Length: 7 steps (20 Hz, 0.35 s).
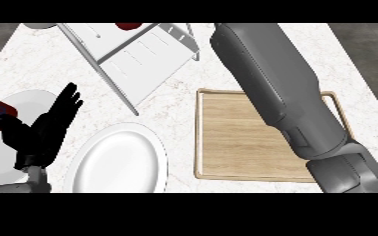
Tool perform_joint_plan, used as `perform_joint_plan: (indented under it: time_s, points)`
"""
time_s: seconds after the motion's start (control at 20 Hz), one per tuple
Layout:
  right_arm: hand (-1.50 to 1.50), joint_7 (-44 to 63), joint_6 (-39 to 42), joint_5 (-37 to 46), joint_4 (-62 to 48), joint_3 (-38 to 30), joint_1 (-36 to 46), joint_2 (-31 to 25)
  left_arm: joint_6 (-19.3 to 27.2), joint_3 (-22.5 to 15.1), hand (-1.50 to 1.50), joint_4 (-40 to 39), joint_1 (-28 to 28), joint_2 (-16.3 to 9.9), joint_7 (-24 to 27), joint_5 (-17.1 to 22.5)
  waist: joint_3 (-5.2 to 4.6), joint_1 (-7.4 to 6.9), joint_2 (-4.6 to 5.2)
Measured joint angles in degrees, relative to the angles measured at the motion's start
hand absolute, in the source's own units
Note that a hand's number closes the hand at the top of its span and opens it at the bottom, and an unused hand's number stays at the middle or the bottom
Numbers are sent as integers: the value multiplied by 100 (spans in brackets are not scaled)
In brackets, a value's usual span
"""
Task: Pick the tomato from the tray and place it in the tiered basket
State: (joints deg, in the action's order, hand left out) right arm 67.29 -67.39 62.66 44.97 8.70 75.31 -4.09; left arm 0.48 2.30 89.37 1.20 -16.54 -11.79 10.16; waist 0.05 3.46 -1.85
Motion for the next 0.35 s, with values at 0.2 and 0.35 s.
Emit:
perform_joint_plan:
  time_s: [0.2,0.35]
  points:
    - [-150,119,227,207,1000,-57,-618,-152,-17,67,0,56,-193,-17,74,15,1,121,-38]
    - [-150,215,470,343,1835,-4,-1147,-235,-52,177,0,85,-212,-83,28,95,3,179,-45]
